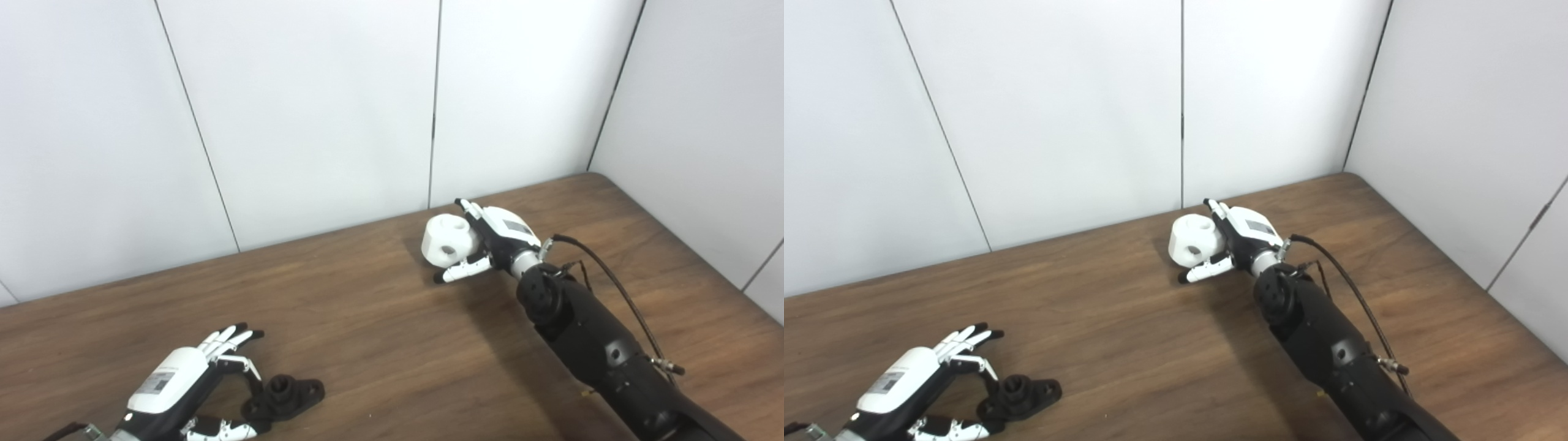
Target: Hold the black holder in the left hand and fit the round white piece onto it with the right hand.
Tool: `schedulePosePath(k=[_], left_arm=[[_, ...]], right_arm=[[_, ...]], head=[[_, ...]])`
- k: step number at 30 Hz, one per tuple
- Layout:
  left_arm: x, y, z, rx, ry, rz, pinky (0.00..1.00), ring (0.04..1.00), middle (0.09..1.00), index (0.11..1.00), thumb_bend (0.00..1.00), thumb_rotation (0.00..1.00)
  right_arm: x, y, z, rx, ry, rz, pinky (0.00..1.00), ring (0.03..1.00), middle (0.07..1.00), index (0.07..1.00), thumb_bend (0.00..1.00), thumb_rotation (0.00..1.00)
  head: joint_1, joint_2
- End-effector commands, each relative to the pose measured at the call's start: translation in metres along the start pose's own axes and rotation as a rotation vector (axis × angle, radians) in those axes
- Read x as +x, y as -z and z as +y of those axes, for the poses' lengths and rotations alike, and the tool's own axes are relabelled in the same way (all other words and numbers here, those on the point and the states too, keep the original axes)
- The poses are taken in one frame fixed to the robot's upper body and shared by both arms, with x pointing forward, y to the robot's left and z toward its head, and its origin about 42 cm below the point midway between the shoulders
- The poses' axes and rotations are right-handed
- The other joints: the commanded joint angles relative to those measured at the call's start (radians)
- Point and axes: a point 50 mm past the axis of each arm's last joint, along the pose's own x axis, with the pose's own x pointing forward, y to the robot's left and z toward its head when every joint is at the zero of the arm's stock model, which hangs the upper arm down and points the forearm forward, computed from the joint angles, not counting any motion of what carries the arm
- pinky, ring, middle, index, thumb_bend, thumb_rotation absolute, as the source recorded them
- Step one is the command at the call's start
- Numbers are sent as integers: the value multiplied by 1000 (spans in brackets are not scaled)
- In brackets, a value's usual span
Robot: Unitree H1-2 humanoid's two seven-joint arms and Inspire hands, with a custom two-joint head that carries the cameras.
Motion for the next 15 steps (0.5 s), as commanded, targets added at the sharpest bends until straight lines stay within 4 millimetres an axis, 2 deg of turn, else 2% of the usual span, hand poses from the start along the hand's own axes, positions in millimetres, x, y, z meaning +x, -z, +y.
schedulePosePath(k=[1,15], left_arm=[[-13,8,-10,32,97,34,1000,1000,939,482,517,49],[-11,8,-14,27,99,31,1000,1000,944,482,517,50]], right_arm=[[4,4,-24,-22,87,19,968,1000,1000,910,1000,545],[-1,9,-58,-23,126,32,953,1000,1000,855,1000,553]], head=[[-1,0],[-6,-8]])
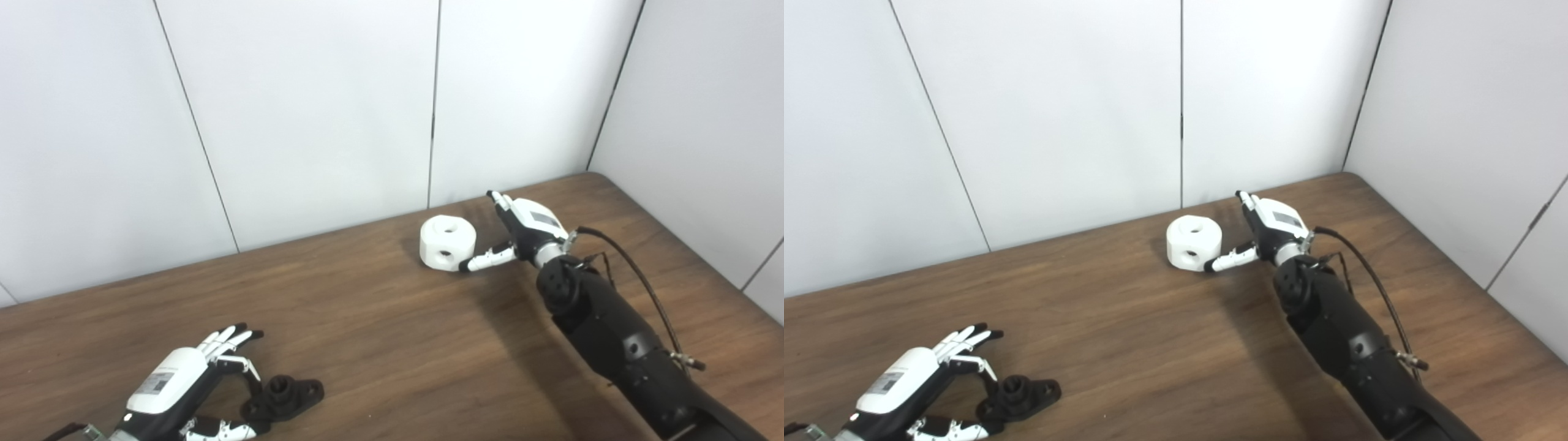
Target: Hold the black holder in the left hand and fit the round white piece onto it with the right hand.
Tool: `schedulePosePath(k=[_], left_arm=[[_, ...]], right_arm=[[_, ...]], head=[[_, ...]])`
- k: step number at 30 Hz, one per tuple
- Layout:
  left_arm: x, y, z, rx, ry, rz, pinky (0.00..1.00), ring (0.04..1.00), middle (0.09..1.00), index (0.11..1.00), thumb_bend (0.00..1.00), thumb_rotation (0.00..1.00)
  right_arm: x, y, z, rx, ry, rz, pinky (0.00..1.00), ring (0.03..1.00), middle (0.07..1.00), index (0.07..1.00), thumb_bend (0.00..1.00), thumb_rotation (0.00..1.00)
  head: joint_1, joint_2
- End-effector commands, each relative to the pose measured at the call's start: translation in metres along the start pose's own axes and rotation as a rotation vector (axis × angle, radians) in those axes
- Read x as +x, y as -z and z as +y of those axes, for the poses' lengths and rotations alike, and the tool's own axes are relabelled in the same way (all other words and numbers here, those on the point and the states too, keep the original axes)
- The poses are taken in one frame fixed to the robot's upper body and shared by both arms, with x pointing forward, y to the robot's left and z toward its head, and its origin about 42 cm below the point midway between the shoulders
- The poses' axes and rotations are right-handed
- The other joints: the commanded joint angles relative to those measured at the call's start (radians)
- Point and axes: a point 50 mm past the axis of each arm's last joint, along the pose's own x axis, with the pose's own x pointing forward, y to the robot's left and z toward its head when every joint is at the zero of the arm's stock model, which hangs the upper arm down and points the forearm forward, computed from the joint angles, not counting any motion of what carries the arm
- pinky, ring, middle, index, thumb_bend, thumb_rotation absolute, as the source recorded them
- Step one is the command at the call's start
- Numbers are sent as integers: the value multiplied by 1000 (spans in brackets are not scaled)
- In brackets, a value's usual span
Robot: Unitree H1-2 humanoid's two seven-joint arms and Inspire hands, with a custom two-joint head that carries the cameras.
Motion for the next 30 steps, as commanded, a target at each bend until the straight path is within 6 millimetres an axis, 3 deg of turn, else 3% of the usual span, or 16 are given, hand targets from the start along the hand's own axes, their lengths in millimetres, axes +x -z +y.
schedulePosePath(k=[1,9,14,30], left_arm=[[-11,8,-13,25,96,34,1000,1000,942,482,517,49],[-10,9,-15,22,92,35,1000,1000,941,482,517,50],[-10,9,-16,19,87,36,1000,1000,938,481,517,49],[-9,7,-18,13,76,31,1000,1000,930,482,518,48]], right_arm=[[3,-7,-28,-1,79,-29,952,1000,1000,853,1000,553],[3,-8,-29,66,67,-40,960,1000,1000,848,1000,541],[2,-11,-26,96,49,-42,949,1000,1000,870,1000,590],[0,-17,-22,85,-24,-40,999,1000,1000,916,1000,581]], head=[[-1,1],[2,-3],[4,-4],[19,-4]])
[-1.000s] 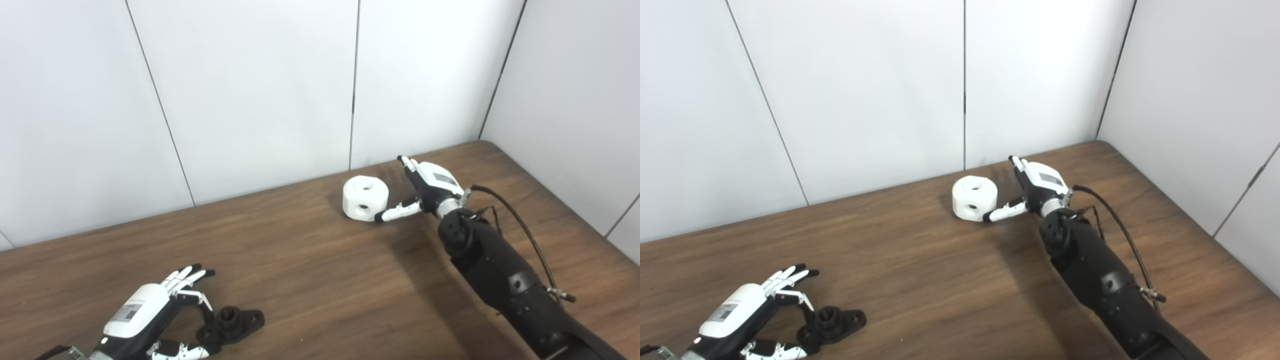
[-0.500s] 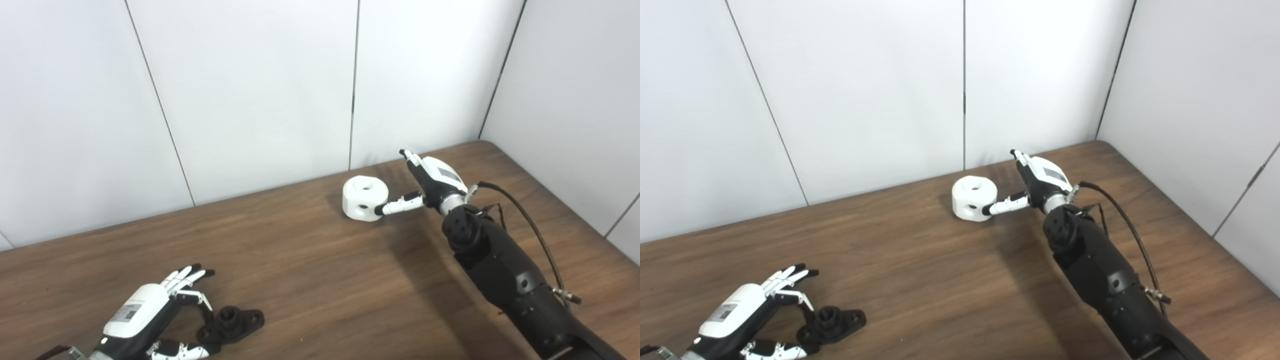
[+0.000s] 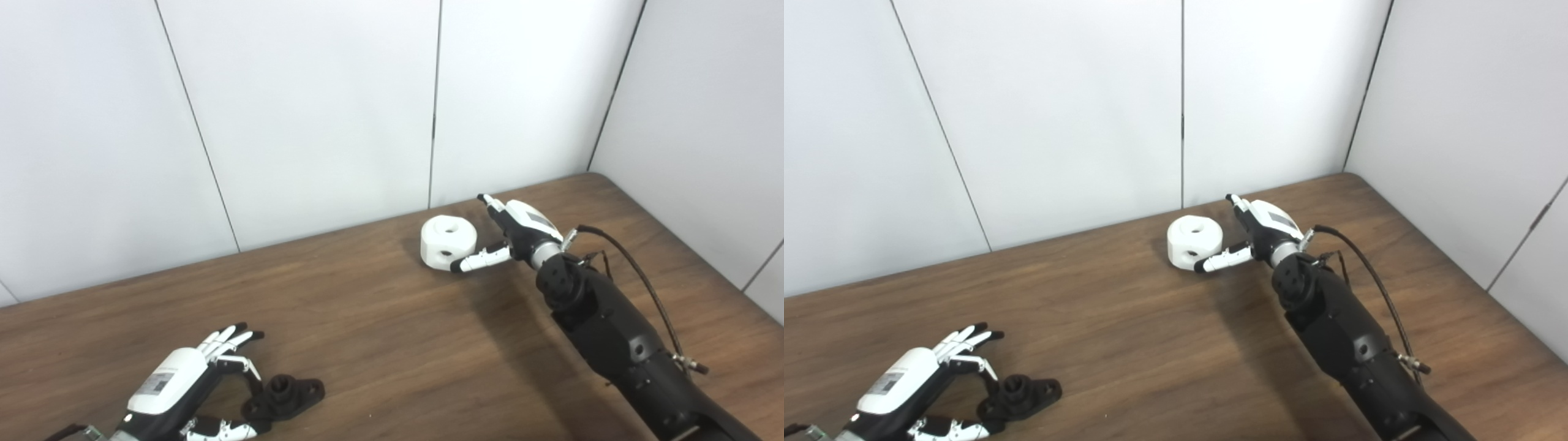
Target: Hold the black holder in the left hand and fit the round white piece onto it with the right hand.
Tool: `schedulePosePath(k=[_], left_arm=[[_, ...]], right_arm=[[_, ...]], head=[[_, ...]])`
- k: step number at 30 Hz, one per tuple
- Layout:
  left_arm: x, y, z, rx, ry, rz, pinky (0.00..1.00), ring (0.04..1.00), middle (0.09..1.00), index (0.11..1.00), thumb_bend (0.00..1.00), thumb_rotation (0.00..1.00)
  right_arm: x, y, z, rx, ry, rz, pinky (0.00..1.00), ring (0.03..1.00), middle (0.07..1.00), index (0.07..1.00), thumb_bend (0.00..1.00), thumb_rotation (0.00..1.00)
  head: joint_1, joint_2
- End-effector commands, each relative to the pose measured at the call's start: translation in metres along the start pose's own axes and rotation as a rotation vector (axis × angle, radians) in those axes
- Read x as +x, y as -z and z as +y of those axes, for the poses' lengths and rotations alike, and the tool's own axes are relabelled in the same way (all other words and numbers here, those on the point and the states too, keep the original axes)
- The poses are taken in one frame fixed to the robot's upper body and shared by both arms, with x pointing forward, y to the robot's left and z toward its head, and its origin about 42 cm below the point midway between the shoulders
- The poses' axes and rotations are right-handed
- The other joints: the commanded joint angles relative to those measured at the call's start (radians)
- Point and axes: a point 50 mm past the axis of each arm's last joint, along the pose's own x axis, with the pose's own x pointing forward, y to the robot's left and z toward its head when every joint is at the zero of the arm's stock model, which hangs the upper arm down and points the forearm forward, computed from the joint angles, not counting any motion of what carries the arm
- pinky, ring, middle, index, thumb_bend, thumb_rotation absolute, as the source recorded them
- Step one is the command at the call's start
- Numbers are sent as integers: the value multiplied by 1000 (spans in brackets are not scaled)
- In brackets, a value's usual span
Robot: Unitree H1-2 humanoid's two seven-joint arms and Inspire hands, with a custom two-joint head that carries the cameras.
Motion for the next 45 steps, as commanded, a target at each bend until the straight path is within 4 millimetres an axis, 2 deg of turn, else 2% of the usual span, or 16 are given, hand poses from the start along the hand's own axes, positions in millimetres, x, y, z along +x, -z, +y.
schedulePosePath(k=[1,12,15,18,21,24,25,27,34,45], left_arm=[[-10,6,-15,23,95,37,1000,1000,929,482,518,48],[-9,5,-16,21,92,36,1000,1000,928,482,518,48],[-9,4,-16,20,91,36,1000,1000,926,482,518,48],[-10,5,-16,18,91,34,1000,1000,927,482,518,48],[-10,5,-16,18,91,35,1000,1000,928,482,518,48],[-11,5,-16,17,91,35,1000,1000,928,482,518,48],[-11,5,-16,19,92,35,1000,1000,929,482,518,48],[-11,5,-16,20,92,38,1000,1000,929,482,519,48],[-11,5,-17,19,94,42,1000,1000,931,482,518,48],[-11,6,-18,13,89,41,1000,1000,929,482,518,48]], right_arm=[[3,-14,-23,-10,64,-36,1000,1000,1000,916,1000,579],[4,-17,-18,-18,76,-42,997,1000,1000,873,1000,559],[4,-18,-15,-10,107,-44,979,1000,1000,855,1000,548],[5,-19,-11,-3,165,-45,919,1000,1000,790,1000,518],[5,-20,-5,17,244,-51,878,1000,977,688,902,436],[5,-22,1,30,325,-52,842,992,936,586,768,285],[6,-22,4,28,352,-57,816,975,911,518,597,190],[7,-22,8,24,385,-64,799,961,897,490,530,150],[7,-22,14,11,437,-71,802,958,895,482,511,136],[5,-20,11,-13,426,-74,776,956,893,482,512,137]], head=[[-1,1],[2,0],[2,0],[4,2],[4,2],[7,0],[7,0],[7,-1],[7,-1],[7,-2]])
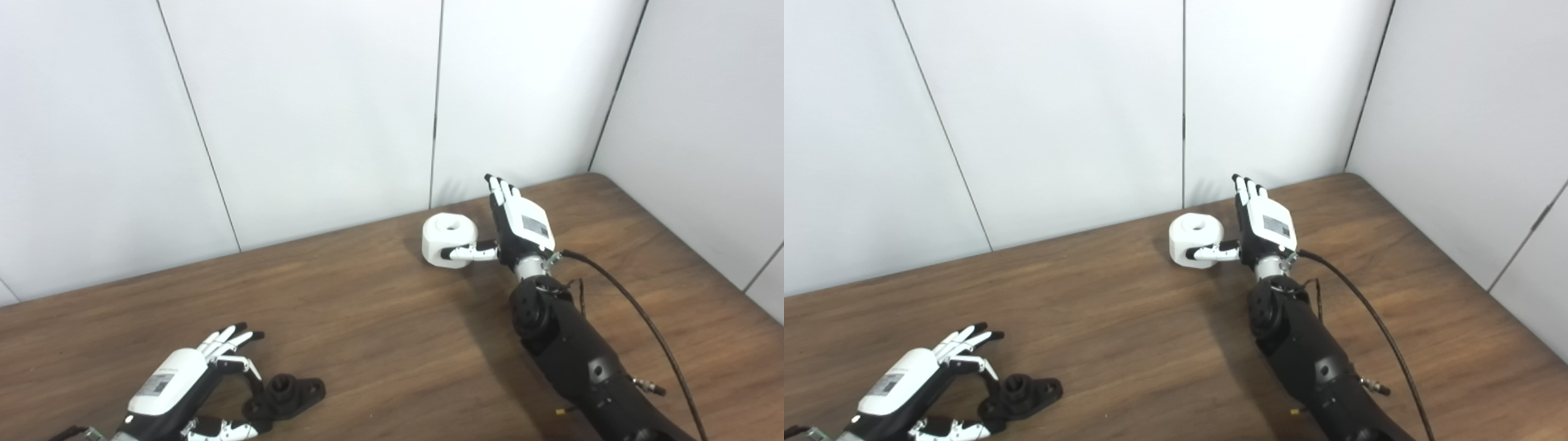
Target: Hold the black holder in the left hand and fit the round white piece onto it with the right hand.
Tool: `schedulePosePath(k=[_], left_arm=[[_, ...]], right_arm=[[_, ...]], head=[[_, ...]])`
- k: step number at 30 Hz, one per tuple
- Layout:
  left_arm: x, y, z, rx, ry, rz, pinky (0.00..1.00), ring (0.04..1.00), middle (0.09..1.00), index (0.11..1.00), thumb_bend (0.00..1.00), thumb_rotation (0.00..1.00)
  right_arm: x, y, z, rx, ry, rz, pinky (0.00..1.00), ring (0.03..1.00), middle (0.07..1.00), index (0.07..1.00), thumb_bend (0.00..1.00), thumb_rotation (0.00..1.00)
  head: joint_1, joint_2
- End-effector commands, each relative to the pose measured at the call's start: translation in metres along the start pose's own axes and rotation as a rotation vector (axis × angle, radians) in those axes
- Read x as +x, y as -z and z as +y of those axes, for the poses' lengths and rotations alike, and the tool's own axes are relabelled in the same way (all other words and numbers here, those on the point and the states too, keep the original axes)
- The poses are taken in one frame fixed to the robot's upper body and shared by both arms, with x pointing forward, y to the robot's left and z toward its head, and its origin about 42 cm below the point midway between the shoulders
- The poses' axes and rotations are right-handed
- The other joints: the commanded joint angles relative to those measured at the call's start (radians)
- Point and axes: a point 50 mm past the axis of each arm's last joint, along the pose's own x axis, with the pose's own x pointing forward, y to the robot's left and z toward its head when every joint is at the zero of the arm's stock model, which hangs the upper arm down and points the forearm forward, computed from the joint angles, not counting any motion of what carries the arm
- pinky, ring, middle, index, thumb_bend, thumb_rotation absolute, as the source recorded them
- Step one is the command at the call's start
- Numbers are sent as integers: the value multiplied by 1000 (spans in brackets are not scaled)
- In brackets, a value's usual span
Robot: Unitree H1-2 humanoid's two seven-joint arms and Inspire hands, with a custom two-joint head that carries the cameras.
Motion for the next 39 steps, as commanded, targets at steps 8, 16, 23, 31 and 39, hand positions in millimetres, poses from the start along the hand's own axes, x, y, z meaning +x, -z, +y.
schedulePosePath(k=[8,16,23,31,39], left_arm=[[-11,5,-16,23,94,39,1000,1000,929,482,518,48],[-11,6,-16,22,95,41,1000,1000,933,481,518,48],[-9,6,-16,20,93,41,1000,1000,936,481,518,48],[-8,6,-16,24,93,44,1000,1000,934,482,518,48],[-7,7,-17,25,86,37,1000,1000,934,482,518,48]], right_arm=[[11,-12,-27,8,71,-71,790,958,895,481,514,137],[13,-10,-29,16,74,-68,782,962,907,481,515,137],[11,-13,-31,56,49,-43,854,996,969,483,518,141],[9,-12,-34,65,22,-43,918,1000,1000,600,824,213],[11,-11,-38,57,-60,-23,963,1000,1000,743,940,291]], head=[[4,-6],[1,-17],[4,-23],[2,-27],[4,-29]])
